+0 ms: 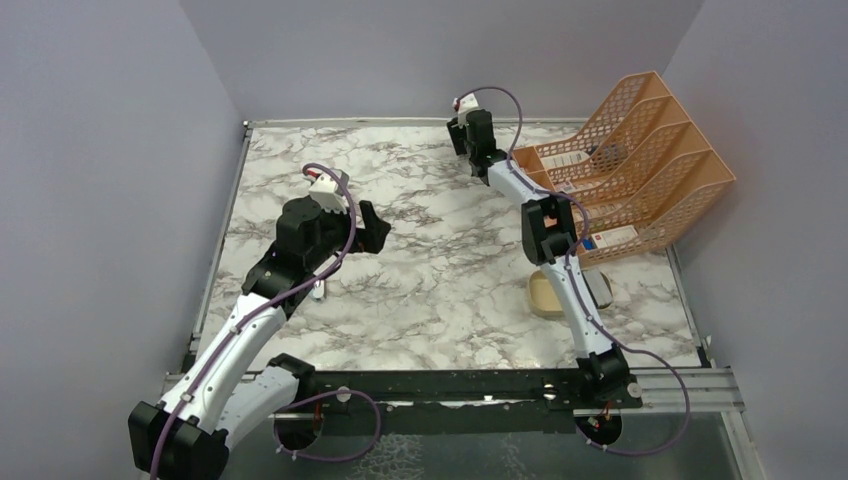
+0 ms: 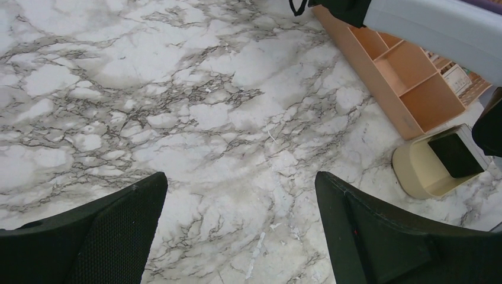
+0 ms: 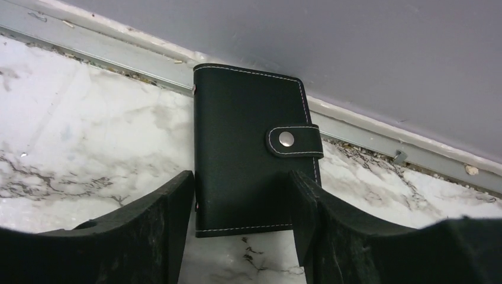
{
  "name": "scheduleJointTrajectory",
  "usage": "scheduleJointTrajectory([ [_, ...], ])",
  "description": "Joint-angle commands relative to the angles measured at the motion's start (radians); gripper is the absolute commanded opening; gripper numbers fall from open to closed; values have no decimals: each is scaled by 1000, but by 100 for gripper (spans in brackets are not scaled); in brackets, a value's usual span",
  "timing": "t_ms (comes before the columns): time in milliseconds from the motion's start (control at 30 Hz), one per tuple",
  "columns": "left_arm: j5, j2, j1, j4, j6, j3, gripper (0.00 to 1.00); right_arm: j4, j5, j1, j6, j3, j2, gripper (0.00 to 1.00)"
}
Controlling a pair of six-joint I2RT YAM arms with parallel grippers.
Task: Put the credit cards into the card holder
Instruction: Move the card holder to the center of the board.
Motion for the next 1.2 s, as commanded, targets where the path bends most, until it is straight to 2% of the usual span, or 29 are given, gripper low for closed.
scheduleJointTrajectory([
  [0, -31, -7, -4, -8, 20, 13, 99, -98, -148, -7, 30, 38, 20, 55],
  [300, -37, -28, -3, -11, 22, 13, 99, -268, -231, -21, 183, -81, -62, 40],
  [433, -36, -34, -3, -10, 20, 11, 99, -280, -267, -19, 220, -204, -123, 35],
  [600, -36, -38, -3, -6, 20, 6, 99, -285, -343, -18, 266, -394, -250, 33],
  [800, -38, -31, -3, -6, 19, 2, 99, -224, -382, 27, 312, -723, -464, 31],
  [1167, -129, 4, -2, -32, -18, 8, 99, -212, -328, 181, 454, -1178, -776, 27],
])
